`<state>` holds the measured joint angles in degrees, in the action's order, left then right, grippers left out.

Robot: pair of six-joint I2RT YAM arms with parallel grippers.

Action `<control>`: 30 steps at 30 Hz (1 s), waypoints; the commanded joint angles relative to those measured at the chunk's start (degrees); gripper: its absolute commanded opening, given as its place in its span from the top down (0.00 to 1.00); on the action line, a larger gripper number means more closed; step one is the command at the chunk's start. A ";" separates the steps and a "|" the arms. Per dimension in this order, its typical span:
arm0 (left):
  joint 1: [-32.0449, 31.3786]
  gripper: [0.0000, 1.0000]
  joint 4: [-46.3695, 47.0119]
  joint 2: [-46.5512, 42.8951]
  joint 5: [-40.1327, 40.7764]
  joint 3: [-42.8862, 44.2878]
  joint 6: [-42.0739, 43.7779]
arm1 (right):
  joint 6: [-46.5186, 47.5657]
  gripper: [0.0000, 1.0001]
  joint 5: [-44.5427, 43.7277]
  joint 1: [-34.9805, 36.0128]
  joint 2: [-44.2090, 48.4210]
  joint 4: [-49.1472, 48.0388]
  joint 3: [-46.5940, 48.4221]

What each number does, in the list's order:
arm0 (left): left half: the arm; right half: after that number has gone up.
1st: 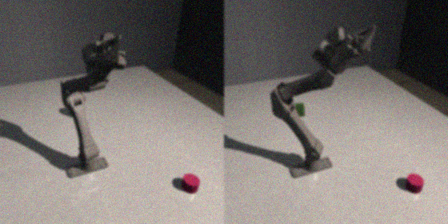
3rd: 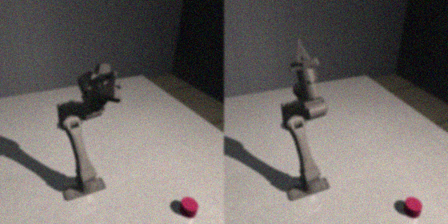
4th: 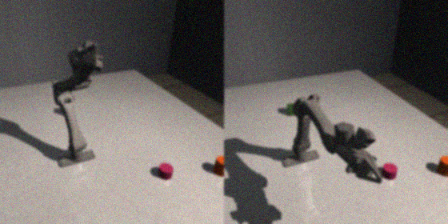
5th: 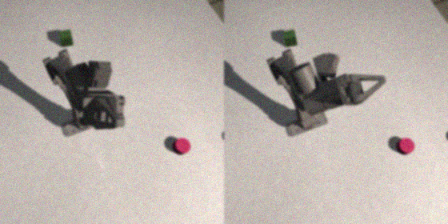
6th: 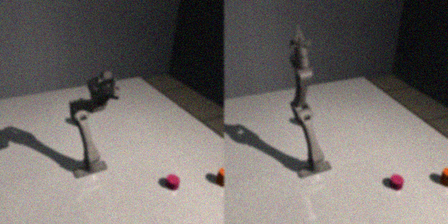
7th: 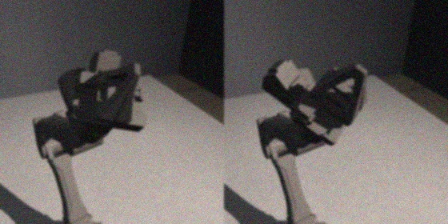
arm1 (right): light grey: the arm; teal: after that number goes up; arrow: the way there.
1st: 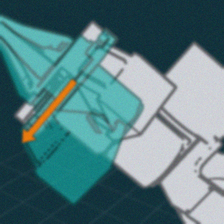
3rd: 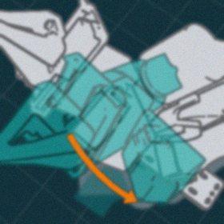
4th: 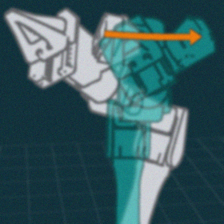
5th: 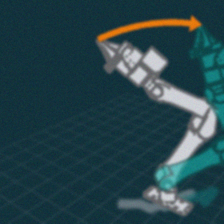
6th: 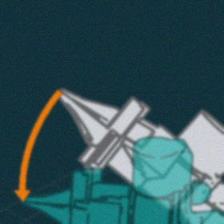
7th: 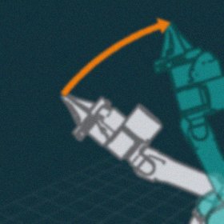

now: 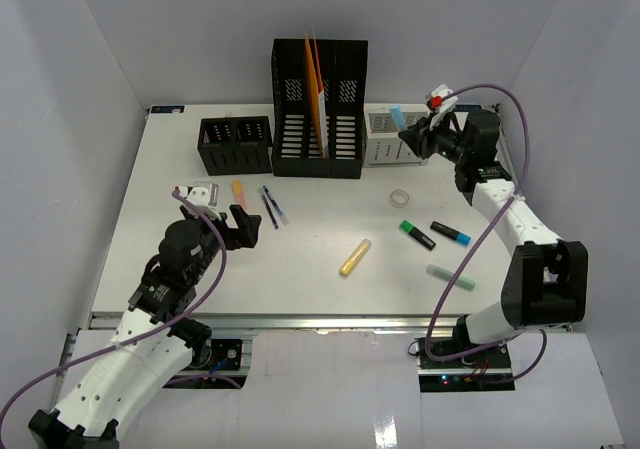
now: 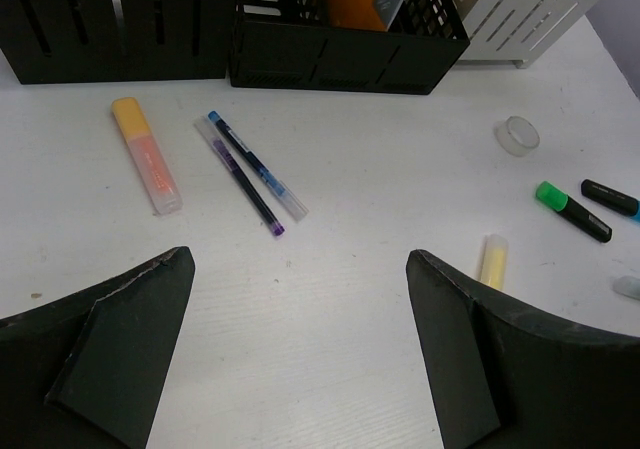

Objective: Organize the desk

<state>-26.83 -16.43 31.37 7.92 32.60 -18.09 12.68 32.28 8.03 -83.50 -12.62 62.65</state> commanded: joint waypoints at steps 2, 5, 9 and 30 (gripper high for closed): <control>0.20 0.02 -0.97 0.64 0.17 0.36 -0.37 | -16.09 0.92 1.56 -2.14 -7.26 -33.25 0.57; 0.20 0.02 -1.06 1.40 0.63 0.27 -0.46 | -20.54 0.92 1.95 -2.14 -13.59 -40.62 3.12; 0.20 0.02 -1.06 2.44 1.05 0.36 -0.46 | -25.20 0.92 3.02 -2.14 -21.56 -46.74 7.62; 0.20 0.02 -1.15 3.90 1.43 0.03 -0.44 | -24.95 0.83 2.61 -1.88 -39.53 -48.50 18.94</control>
<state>-26.79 -16.88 35.78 8.58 32.60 -18.11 -14.04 35.29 5.87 -121.34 -58.96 78.83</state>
